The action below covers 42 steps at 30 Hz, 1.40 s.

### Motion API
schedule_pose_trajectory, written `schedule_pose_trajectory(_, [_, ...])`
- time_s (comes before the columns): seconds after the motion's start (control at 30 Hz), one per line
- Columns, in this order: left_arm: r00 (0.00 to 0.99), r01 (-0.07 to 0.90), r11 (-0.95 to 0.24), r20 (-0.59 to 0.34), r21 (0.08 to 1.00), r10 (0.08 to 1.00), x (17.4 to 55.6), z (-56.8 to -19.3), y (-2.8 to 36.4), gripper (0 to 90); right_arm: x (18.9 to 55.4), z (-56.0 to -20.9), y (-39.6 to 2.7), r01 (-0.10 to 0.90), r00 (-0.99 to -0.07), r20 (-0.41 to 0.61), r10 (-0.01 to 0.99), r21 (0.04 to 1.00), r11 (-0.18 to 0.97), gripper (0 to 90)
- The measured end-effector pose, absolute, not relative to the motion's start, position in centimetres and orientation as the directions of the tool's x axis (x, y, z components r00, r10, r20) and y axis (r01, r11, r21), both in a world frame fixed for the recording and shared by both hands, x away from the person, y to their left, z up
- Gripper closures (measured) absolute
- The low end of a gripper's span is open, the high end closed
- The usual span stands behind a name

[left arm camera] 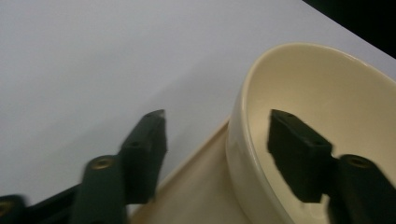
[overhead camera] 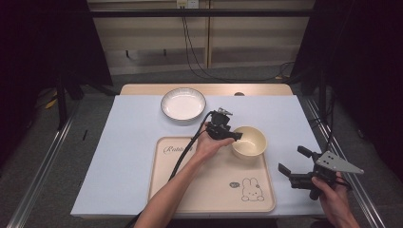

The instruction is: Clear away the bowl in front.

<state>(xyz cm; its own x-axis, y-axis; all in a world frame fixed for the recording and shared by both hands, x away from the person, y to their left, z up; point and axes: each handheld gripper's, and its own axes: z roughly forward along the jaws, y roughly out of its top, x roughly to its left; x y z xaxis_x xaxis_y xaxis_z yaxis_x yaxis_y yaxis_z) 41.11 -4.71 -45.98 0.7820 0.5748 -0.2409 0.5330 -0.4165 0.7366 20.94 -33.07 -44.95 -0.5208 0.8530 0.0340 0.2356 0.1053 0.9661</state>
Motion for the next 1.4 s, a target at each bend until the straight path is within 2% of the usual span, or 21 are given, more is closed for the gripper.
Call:
schedule_pose_trajectory(0.03, [0.777,0.533,-0.41,-0.236,0.74,0.584,41.0,-45.8,-4.6,21.7,20.9,-44.9,-33.1,0.235,-0.522,0.034,0.852,0.966,0.105,1.1])
schedule_pose_trajectory(0.07, [0.774,0.533,-0.401,-0.238,0.745,0.586,41.0,-45.7,-4.6,21.7,20.9,-44.9,-33.1,0.235,-0.522,0.034,0.852,0.966,0.105,1.1])
schedule_pose_trajectory(0.17, [0.772,0.526,-0.394,-0.228,0.754,0.593,40.7,-45.3,-4.3,5.3,20.9,-44.9,-33.1,0.234,-0.521,0.032,0.853,0.966,0.107,1.1])
schedule_pose_trajectory(0.3, [0.763,0.51,-0.362,-0.217,0.78,0.608,40.4,-45.0,-3.4,2.4,20.9,-44.9,-33.1,0.234,-0.518,0.033,0.855,0.967,0.104,1.1])
schedule_pose_trajectory(0.57, [0.77,0.488,-0.353,-0.203,0.798,0.605,39.3,-44.5,-1.4,3.8,20.9,-44.9,-33.1,0.235,-0.518,0.033,0.855,0.966,0.105,1.1])
schedule_pose_trajectory(0.67, [0.762,0.463,-0.358,-0.158,0.811,0.628,38.8,-44.2,-0.7,3.4,20.9,-45.0,-33.1,0.238,-0.52,0.03,0.854,0.965,0.111,1.1])
schedule_pose_trajectory(1.03, [0.673,0.448,-0.272,-0.121,0.851,0.73,37.6,-43.6,3.1,2.3,21.0,-45.0,-33.0,0.234,-0.518,0.027,0.855,0.966,0.112,1.1])
schedule_pose_trajectory(1.4, [0.639,0.414,-0.273,-0.063,0.868,0.767,35.7,-42.2,6.8,2.1,21.0,-45.0,-33.0,0.237,-0.511,0.03,0.859,0.965,0.108,1.1])
